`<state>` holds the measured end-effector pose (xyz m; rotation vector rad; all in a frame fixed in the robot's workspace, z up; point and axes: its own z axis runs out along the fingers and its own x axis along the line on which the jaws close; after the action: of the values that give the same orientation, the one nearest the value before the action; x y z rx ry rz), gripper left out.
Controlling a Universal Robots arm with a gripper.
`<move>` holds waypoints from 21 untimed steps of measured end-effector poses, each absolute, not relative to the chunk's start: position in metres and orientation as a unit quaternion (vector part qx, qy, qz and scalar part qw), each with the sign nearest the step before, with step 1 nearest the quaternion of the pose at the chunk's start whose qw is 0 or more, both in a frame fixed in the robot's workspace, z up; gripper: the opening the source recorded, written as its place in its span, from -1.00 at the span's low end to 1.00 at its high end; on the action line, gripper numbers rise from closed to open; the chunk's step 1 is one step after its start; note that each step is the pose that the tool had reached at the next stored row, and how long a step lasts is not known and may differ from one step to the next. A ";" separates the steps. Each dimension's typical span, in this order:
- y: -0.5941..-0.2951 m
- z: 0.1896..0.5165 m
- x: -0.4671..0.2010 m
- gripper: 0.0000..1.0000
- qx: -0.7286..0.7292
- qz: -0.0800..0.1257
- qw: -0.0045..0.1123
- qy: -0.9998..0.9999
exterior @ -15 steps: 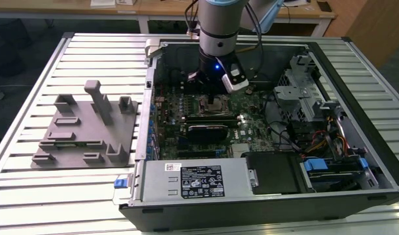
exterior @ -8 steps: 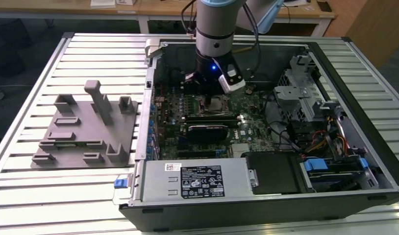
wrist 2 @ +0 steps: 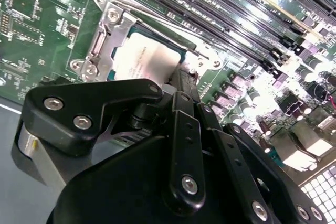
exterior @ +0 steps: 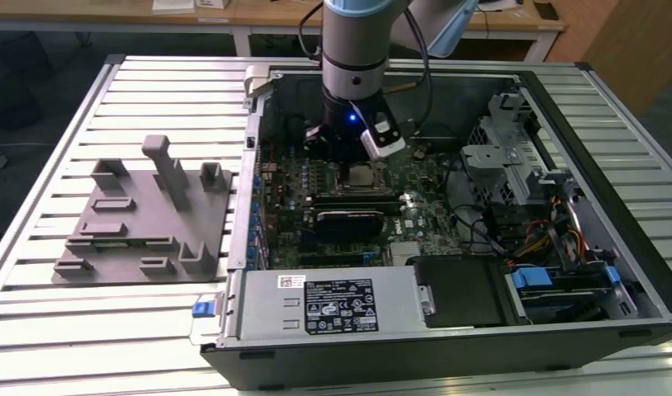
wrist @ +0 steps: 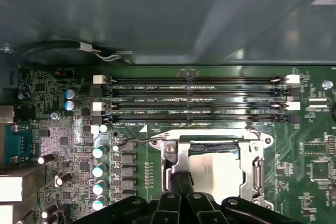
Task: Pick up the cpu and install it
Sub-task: 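Close the cpu cover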
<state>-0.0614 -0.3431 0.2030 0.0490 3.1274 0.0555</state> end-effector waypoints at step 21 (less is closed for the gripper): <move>-0.343 0.198 -0.060 -0.79 0.015 0.018 0.007 1.000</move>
<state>-0.0599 -0.3432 0.1984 0.0474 3.1276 0.0553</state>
